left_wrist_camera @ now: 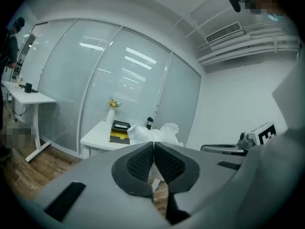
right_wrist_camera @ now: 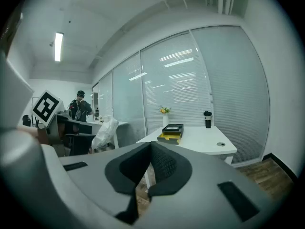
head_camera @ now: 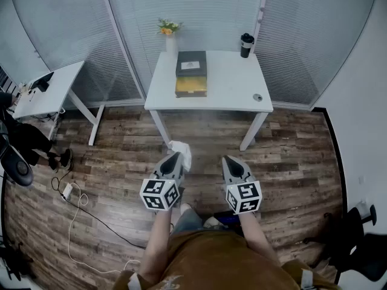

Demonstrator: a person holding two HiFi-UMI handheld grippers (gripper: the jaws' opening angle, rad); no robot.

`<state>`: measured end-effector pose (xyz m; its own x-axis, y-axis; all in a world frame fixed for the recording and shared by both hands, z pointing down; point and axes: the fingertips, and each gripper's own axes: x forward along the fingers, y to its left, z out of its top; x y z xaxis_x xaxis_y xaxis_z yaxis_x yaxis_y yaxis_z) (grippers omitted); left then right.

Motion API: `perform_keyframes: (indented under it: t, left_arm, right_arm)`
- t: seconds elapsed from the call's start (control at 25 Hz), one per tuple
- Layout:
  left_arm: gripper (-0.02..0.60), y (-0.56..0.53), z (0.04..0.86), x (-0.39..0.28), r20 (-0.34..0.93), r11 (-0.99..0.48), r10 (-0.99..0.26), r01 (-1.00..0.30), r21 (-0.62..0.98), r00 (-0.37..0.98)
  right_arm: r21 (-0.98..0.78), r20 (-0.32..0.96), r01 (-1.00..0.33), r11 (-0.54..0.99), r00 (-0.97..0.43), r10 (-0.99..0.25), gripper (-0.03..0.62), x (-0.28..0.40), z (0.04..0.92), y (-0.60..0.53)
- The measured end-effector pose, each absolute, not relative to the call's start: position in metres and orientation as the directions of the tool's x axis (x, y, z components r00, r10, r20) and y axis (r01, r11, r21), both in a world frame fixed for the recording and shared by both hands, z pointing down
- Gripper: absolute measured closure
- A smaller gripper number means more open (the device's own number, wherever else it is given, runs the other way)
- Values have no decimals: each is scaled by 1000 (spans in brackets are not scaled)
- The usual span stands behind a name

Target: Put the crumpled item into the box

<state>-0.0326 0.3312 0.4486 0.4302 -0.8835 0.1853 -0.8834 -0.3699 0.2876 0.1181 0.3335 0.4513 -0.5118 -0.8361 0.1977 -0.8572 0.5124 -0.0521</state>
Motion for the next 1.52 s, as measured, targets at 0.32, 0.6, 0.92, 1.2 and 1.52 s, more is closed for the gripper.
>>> perform_keyframes:
  t: [0.32,0.6,0.92,1.2,1.52]
  left_arm:
    - [551,336,447,-42,187,-349,-895,-897,271,405]
    - [551,335,447,-39,195,-349,-894,-901,259,403]
    - [551,324,451,-43,208,-331,-897,-905,268,390]
    - [551,290,457,-44,203,-326,-900,-905,273,386]
    - [551,180,480,-52,228,-323,-890,-900,293,394]
  right_arm:
    - [-50,190,-854,518,-517,-834,582,115,446,339]
    - [-57,202,-854,517,-517,-832,582,119,447,336]
    - [-68,226,-864,499,-500,-836,582,125,454,325]
    - [-71,209,-874,481,-484,-849,582,131,456,289]
    - [-70,231,-869,490,-492,-839,582,118,477,186]
